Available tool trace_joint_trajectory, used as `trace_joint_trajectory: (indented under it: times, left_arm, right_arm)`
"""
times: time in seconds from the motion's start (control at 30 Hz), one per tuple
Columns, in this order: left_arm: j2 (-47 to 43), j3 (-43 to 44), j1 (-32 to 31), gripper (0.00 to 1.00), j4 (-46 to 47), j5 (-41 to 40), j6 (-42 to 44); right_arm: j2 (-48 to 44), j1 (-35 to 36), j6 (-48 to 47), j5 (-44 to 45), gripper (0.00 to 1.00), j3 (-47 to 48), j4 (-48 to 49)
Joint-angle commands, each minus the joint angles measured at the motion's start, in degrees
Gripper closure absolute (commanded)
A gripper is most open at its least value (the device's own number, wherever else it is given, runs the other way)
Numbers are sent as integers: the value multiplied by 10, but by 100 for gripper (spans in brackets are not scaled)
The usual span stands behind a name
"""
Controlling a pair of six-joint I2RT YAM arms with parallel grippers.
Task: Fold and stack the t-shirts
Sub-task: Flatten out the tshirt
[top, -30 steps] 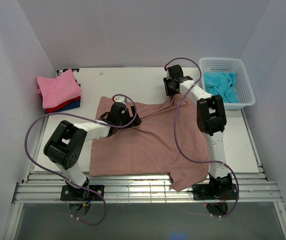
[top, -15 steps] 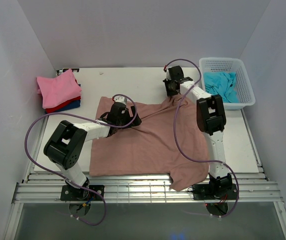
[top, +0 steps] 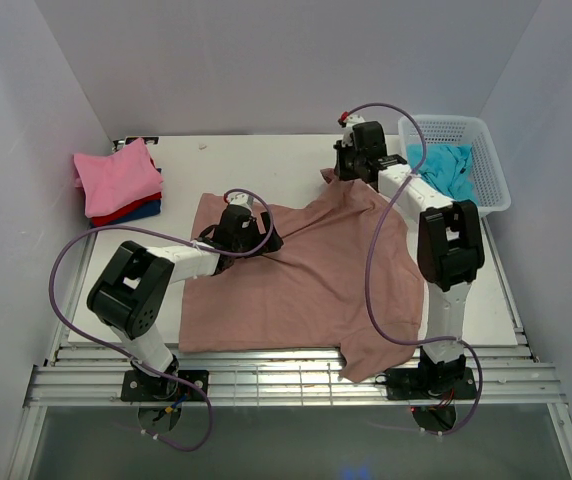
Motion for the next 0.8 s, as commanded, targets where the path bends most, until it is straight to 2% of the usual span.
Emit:
trace_joint_trajectory:
  times: [0.0, 0.13, 0.37, 0.57, 0.77]
  left_arm:
    - [0, -15, 0, 2, -11, 13, -4]
    - [3, -16, 0, 2, -11, 19, -3]
    - [-4, -20, 0, 2, -13, 16, 2]
    - [-1, -18, 0, 2, -15, 14, 2]
    - [11, -17, 0, 2, -10, 25, -7]
  right_arm:
    - [-45, -5, 7, 4, 92, -50, 69]
    - [-21, -10, 9, 7, 90, -52, 59]
    - [43, -10, -2, 13, 73, -23, 6]
    - [7, -10, -15, 102, 69, -35, -24]
    - [-45, -9, -13, 36, 64, -29, -2]
